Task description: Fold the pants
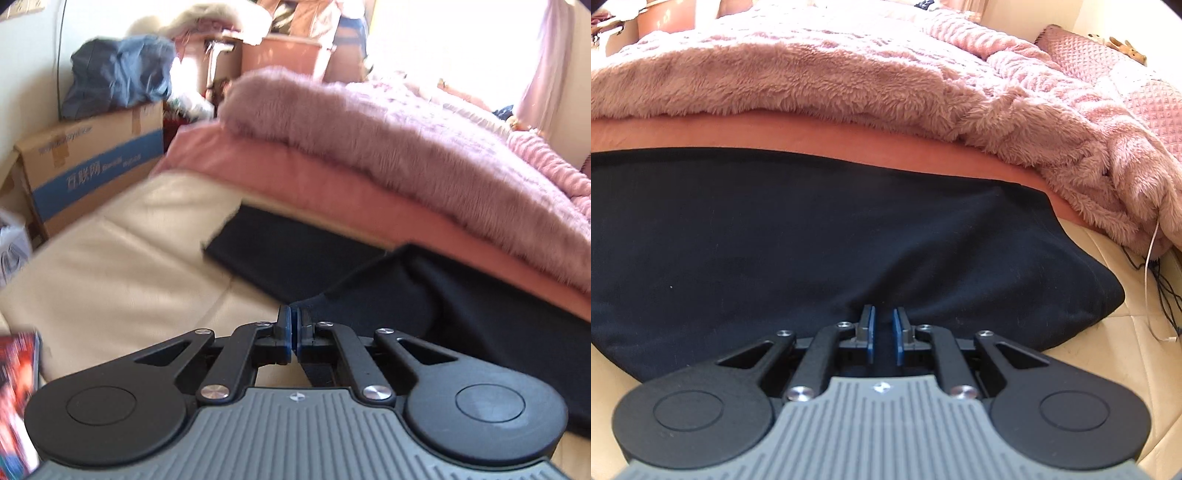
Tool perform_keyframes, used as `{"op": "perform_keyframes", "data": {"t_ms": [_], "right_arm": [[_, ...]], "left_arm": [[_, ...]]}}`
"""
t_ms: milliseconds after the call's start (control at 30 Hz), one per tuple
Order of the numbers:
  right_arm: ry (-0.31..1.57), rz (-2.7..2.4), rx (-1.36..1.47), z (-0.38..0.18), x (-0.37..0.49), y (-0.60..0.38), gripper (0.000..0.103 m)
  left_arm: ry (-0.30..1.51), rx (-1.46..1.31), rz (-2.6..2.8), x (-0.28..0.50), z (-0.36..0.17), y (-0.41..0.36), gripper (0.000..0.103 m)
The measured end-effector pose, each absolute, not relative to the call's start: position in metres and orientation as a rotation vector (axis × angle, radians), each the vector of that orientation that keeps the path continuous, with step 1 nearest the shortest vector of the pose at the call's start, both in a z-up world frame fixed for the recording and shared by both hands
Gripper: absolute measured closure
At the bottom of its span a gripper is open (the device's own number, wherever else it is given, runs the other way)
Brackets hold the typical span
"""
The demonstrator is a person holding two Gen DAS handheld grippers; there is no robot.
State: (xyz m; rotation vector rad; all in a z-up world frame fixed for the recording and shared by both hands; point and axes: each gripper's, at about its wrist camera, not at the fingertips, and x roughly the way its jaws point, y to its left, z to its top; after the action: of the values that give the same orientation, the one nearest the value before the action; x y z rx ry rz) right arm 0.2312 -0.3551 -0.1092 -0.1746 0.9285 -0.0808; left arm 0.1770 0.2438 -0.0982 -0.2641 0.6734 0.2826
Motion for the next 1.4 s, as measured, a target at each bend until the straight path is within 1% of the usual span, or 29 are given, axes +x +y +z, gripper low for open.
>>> {"op": "perform_keyframes", "data": {"t_ms": [400,500,567,633,767,867,1033,1100,1133,1167,1233,1400], "right_arm": [[0.934,-0.060,-0.176,-0.111,0.231,-0.356,0.096],[0.939,-0.054,-0.163,-0.110,0.232,-0.359,0.096],[0.941,-0.052,-0.160,-0.110,0.234,-0.359,0.096],[0.942,-0.048,-0.168,-0.110,0.235,-0.359,0.096],[0.942,-0.040,-0.178,-0.111,0.236,-0.358,0.096],[0.942,-0.040,-0.177,-0.110,0.237,-0.358,0.096],[0.937,-0.043,-0.177,-0.111,0.239,-0.358,0.096],[0.935,-0.044,-0.176,-0.112,0.239,-0.357,0.096],[0.934,-0.044,-0.177,-0.112,0.239,-0.357,0.096],[0.934,-0.043,-0.180,-0.112,0.239,-0.356,0.096],[0.931,-0.039,-0.183,-0.111,0.239,-0.357,0.096],[0.897,-0.075,-0.127,-0.096,0.227,-0.362,0.096]], "left_arm": [[0.628,-0.115,0.206,0.248,-0.020,0.290,0.102],[0.652,-0.064,0.195,0.266,-0.004,0.298,0.102],[0.743,-0.025,0.241,0.290,-0.018,0.311,0.102],[0.848,-0.016,0.266,0.317,-0.046,0.323,0.102],[0.935,0.084,0.274,0.344,-0.096,0.321,0.102],[0.964,0.093,0.291,0.357,-0.117,0.323,0.102],[0.958,0.084,0.292,0.363,-0.131,0.329,0.101],[0.956,0.075,0.297,0.363,-0.136,0.329,0.099],[0.947,0.056,0.303,0.362,-0.134,0.332,0.090],[0.926,0.027,0.310,0.358,-0.131,0.336,0.084],[0.885,-0.072,0.324,0.347,-0.120,0.346,0.077],[0.808,-0.330,0.341,0.299,-0.094,0.370,0.077]]}}
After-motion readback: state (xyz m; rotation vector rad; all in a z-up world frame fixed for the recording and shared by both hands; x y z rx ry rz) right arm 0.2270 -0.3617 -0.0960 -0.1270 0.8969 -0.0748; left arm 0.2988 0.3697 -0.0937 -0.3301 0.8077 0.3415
